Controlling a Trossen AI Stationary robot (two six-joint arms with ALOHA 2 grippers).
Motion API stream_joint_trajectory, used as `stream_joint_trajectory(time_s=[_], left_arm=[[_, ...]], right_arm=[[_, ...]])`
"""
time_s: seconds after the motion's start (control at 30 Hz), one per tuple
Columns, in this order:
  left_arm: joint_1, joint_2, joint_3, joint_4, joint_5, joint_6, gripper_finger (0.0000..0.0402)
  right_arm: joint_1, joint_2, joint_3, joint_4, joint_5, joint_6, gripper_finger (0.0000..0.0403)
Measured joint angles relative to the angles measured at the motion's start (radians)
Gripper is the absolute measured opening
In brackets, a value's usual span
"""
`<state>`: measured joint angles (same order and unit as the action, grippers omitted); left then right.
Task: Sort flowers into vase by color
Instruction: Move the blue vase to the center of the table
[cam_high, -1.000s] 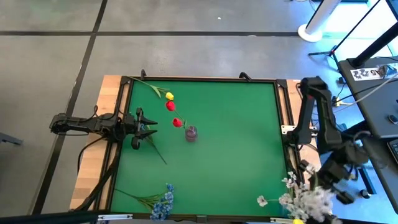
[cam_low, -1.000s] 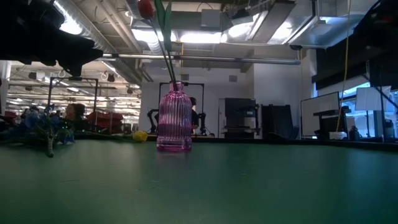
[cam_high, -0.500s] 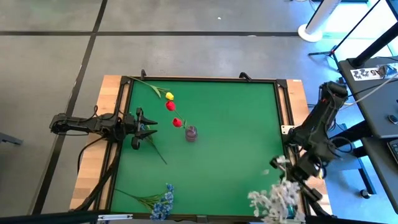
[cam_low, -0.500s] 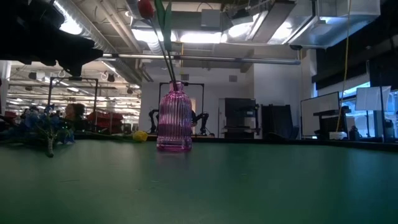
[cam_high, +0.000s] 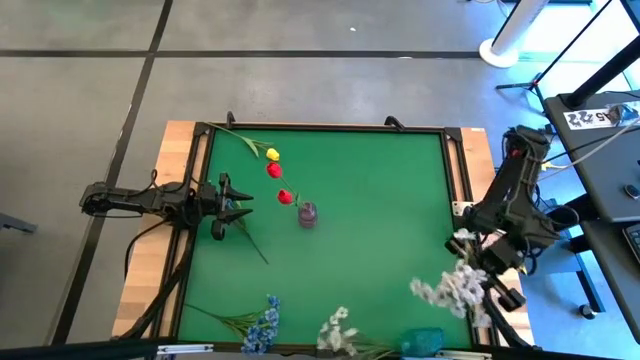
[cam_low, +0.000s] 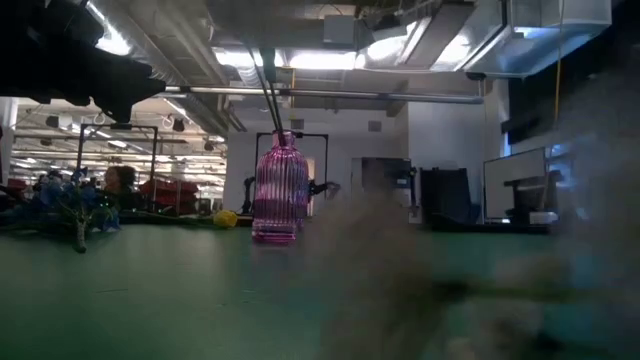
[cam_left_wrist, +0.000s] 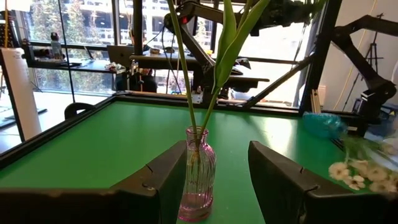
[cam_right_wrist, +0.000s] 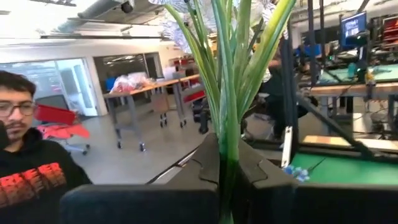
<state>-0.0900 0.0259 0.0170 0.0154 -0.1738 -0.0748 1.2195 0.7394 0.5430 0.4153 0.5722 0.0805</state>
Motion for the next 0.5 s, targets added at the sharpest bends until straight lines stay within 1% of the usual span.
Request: stream_joint_trajectory(time_s=[0.13,0.2,0.33,0.5], left_arm=[[0.000,0.000,0.000,0.000,0.000,0.000,0.0167],[0.000,0.000,0.000,0.000,0.000,0.000,0.0167],[0.000,0.000,0.000,0.000,0.000,0.000,0.0167],[0.000,0.000,0.000,0.000,0.000,0.000,0.0167]], right_arm=[[0.110,0.043,0.000,-0.004,0.155,0.026,0.0005],[0.143,0.072,0.000,-0.005,0.205,0.045,0.0005],[0.182,0.121,0.000,0.000,0.251,0.099,0.0007],[0.181,0.152,0.000,0.003,0.258,0.152,0.0005]])
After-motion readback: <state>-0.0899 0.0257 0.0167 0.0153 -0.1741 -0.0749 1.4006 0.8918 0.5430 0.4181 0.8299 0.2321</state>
